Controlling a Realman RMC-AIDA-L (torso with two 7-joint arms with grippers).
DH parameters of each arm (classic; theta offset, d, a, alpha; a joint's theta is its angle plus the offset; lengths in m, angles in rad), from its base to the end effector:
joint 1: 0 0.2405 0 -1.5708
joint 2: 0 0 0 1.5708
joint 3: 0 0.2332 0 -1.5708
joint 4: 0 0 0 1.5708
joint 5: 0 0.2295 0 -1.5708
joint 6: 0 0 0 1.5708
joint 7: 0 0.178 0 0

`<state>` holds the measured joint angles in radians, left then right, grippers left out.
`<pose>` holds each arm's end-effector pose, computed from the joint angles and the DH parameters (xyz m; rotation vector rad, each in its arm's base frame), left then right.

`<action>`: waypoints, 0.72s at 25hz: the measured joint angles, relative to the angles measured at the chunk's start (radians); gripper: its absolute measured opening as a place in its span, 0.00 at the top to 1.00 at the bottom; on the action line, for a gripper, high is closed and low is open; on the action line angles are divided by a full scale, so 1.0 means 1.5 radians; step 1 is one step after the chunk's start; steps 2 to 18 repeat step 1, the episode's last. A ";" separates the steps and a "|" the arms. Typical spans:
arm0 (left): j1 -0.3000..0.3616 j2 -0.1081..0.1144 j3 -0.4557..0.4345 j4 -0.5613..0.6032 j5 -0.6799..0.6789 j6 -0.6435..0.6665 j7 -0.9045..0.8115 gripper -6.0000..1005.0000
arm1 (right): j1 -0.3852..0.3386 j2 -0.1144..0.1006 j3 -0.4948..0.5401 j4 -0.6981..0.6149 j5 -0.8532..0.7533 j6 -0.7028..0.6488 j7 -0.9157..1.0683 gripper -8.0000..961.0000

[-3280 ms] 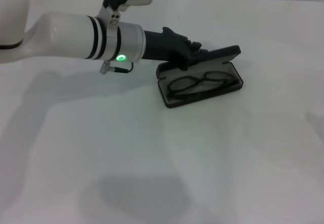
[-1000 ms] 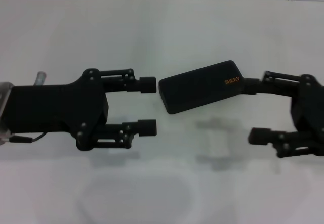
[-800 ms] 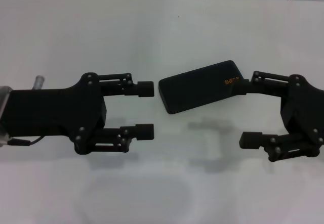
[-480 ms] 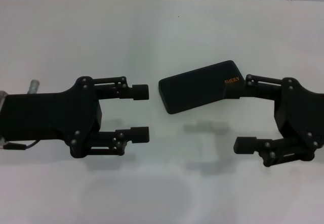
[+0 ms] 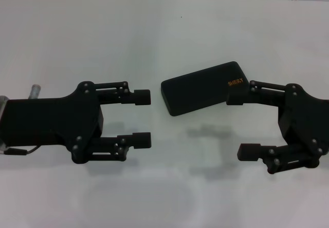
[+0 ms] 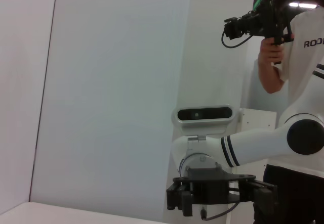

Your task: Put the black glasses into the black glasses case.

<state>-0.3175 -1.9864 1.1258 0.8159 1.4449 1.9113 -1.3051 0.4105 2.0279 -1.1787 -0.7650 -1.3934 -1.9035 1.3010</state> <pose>-0.1945 0.2707 0.0225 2.8875 0.1970 1.1945 0.1595 0.2796 0.0028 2.7739 -0.1251 -1.2652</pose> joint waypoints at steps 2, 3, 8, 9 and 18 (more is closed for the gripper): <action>-0.001 0.000 0.000 -0.002 0.000 0.000 0.002 0.30 | 0.000 0.000 0.000 0.000 0.000 0.000 0.000 0.10; -0.001 0.000 0.000 -0.002 0.000 0.000 0.002 0.30 | 0.000 0.000 0.000 0.000 0.000 0.000 0.000 0.10; -0.001 0.000 0.000 -0.002 0.000 0.000 0.002 0.30 | 0.000 0.000 0.000 0.000 0.000 0.000 0.000 0.10; -0.001 0.000 0.000 -0.002 0.000 0.000 0.002 0.30 | 0.000 0.000 0.000 0.000 0.000 0.000 0.000 0.10; -0.001 0.000 0.000 -0.002 0.000 0.000 0.002 0.30 | 0.000 0.000 0.000 0.000 0.000 0.000 0.000 0.10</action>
